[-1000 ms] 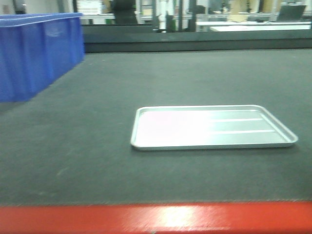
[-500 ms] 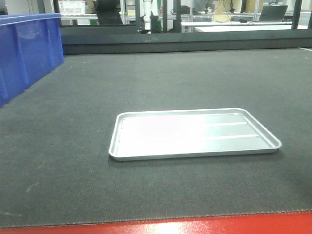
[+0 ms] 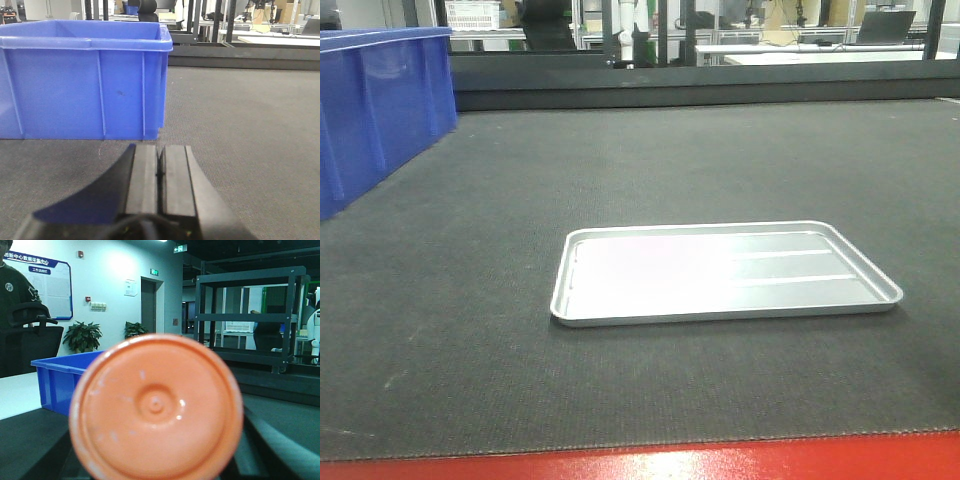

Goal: Grab orange capacitor from left shelf to right conveyor
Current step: 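Drive up to the conveyor table facing the silver tray, then lower the held capacitor with the right gripper onto the silver tray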

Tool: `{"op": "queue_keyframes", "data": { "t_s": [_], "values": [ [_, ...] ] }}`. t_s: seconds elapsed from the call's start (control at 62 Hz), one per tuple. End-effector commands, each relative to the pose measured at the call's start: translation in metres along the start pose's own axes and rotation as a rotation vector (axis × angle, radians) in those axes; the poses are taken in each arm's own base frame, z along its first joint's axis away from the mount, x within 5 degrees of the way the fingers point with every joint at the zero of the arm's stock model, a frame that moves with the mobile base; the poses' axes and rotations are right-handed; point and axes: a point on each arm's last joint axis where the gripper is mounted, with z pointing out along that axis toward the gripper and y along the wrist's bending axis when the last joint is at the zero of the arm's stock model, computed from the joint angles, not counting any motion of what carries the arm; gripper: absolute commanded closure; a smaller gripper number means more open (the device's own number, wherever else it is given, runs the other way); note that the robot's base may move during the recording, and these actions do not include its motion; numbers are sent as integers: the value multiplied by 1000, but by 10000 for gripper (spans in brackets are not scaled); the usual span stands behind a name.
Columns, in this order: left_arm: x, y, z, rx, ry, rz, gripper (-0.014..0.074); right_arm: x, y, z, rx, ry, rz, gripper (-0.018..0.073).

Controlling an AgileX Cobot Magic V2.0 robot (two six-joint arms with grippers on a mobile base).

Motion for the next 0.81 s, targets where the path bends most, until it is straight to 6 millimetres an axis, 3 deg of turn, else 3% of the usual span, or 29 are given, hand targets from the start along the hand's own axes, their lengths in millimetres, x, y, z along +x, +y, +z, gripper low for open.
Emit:
{"op": "queue_keyframes", "data": {
  "t_s": [0.0, 0.258, 0.403, 0.548, 0.79],
  "values": [
    [-1, 0, 0, 8, -75, -10, 722, -17, 1, 2, -8, -120, -16, 504],
    [-1, 0, 0, 8, -75, -10, 722, -24, 1, 2, -12, -180, -11, 504],
    [-1, 0, 0, 8, -75, -10, 722, -34, 2, 17, -11, -143, -11, 504],
    [-1, 0, 0, 8, -75, -10, 722, -46, 3, 55, -7, -46, -12, 504],
    [-1, 0, 0, 8, -75, -10, 722, -37, 2, 127, 3, 95, 13, 504]
  ]
}}
